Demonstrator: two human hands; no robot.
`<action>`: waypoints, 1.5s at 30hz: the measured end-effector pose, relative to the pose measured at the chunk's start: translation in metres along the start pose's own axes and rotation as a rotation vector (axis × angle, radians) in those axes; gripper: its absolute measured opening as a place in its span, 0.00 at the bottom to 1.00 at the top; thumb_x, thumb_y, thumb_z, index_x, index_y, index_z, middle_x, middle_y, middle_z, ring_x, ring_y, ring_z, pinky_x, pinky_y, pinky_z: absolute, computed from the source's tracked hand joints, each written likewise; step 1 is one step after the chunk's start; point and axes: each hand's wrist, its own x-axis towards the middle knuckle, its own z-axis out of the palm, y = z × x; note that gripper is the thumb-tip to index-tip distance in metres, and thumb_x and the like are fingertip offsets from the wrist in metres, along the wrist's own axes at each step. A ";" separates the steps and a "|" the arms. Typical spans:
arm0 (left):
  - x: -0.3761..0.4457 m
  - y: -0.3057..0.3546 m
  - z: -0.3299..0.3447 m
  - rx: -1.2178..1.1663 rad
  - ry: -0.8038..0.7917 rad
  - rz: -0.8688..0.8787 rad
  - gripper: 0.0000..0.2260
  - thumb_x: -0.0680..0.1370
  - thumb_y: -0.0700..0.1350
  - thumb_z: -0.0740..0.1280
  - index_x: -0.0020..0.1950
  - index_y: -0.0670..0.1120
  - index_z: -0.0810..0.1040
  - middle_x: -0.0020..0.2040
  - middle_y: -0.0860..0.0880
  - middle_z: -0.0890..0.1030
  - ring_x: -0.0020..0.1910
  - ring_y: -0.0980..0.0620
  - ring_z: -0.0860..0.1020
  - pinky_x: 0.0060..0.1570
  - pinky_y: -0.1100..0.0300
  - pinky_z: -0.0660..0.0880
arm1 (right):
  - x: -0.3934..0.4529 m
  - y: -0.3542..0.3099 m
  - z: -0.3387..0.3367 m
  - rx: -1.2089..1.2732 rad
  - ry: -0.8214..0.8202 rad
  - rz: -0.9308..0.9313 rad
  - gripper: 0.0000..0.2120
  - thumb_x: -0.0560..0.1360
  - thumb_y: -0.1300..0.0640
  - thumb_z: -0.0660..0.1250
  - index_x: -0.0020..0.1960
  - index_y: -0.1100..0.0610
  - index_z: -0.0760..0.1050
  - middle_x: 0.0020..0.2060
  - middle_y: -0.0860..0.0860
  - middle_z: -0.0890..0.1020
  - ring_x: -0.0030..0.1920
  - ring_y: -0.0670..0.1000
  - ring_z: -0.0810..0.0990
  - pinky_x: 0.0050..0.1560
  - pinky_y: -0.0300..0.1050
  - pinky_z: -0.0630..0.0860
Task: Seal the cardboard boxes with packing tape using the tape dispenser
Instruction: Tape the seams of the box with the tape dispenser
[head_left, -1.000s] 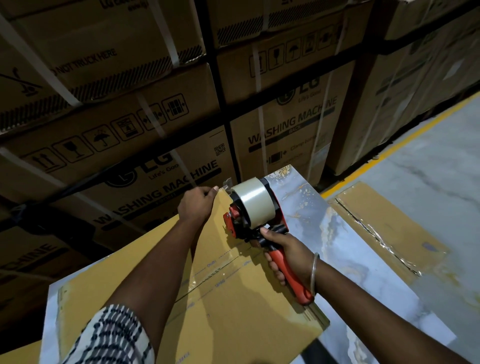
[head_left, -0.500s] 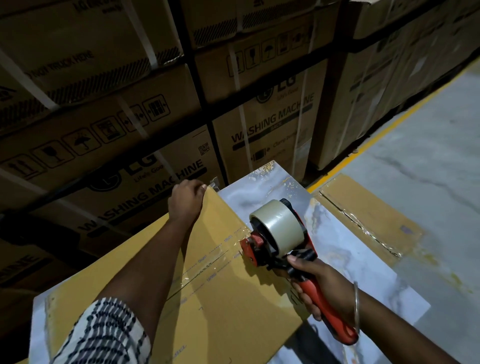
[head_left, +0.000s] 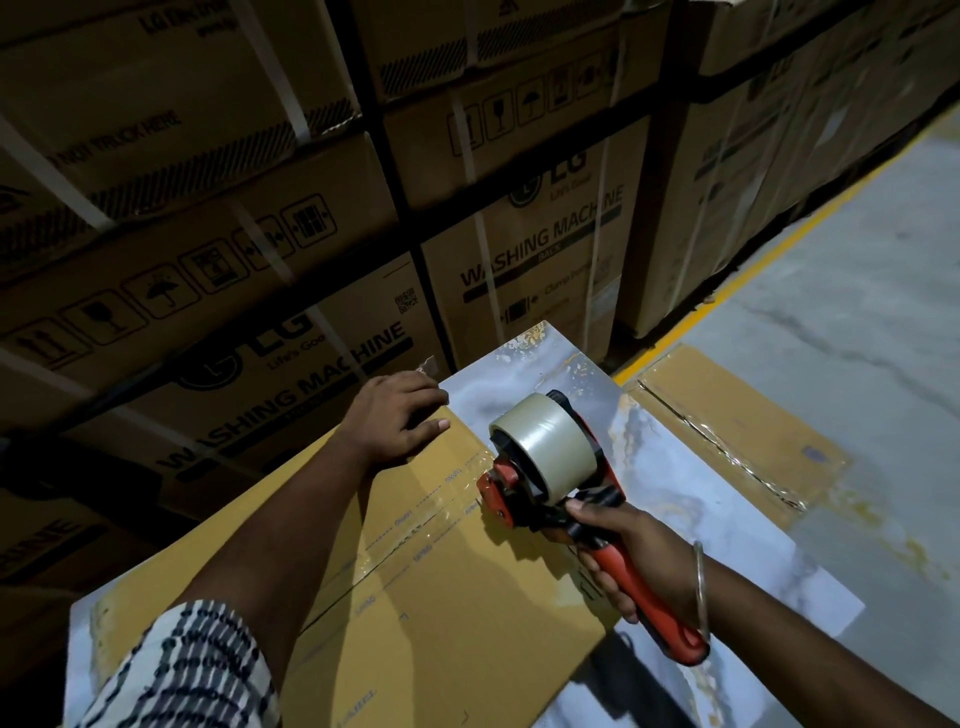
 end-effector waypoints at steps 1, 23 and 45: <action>-0.002 -0.001 -0.002 0.012 -0.020 -0.037 0.26 0.78 0.68 0.52 0.65 0.56 0.77 0.65 0.55 0.77 0.70 0.51 0.71 0.62 0.43 0.70 | 0.005 -0.003 0.000 -0.011 -0.005 0.000 0.31 0.67 0.31 0.70 0.34 0.61 0.72 0.25 0.58 0.68 0.20 0.55 0.64 0.24 0.43 0.62; -0.006 0.021 -0.023 0.077 -0.209 -0.543 0.17 0.84 0.52 0.58 0.73 0.61 0.69 0.77 0.59 0.65 0.80 0.51 0.52 0.66 0.22 0.44 | -0.025 0.009 -0.042 -0.039 -0.024 -0.023 0.24 0.65 0.35 0.74 0.38 0.57 0.77 0.32 0.58 0.66 0.26 0.54 0.61 0.24 0.44 0.59; -0.030 0.102 0.001 -0.132 -0.074 -0.165 0.28 0.77 0.72 0.53 0.61 0.57 0.79 0.59 0.60 0.78 0.70 0.56 0.68 0.70 0.29 0.50 | -0.018 -0.001 -0.043 -0.129 -0.042 0.084 0.30 0.66 0.31 0.69 0.37 0.61 0.72 0.27 0.55 0.68 0.23 0.53 0.65 0.24 0.42 0.62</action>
